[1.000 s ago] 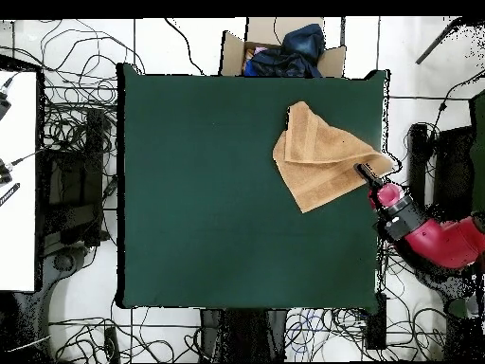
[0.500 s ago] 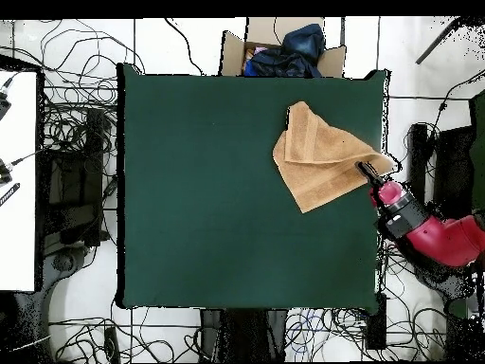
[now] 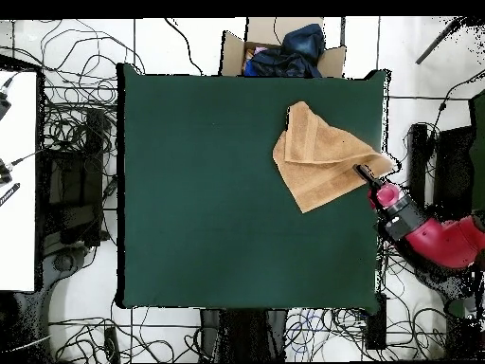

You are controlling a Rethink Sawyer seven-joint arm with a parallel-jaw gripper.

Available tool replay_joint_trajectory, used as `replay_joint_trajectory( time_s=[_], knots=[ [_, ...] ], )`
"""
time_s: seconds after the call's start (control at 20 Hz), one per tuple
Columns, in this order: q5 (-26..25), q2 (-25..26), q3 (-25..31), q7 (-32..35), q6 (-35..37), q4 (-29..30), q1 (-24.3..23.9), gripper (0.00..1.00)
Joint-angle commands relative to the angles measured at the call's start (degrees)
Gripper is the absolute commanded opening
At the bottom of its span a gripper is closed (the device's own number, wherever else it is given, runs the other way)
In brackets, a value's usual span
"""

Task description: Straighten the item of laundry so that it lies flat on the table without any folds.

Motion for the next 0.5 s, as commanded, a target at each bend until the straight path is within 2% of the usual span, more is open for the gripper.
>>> replay_joint_trajectory(
  time_s=[0.05, 0.35, 0.5],
  knots=[
    [-2.46, -0.97, -3.28, -11.39, 3.30, 2.75, 5.30, 1.00],
    [-3.14, -1.26, -6.15, -21.52, 6.32, 3.94, 9.31, 1.00],
    [-3.04, -1.97, -7.55, -28.80, 7.63, 4.84, 11.37, 1.00]
  ],
)
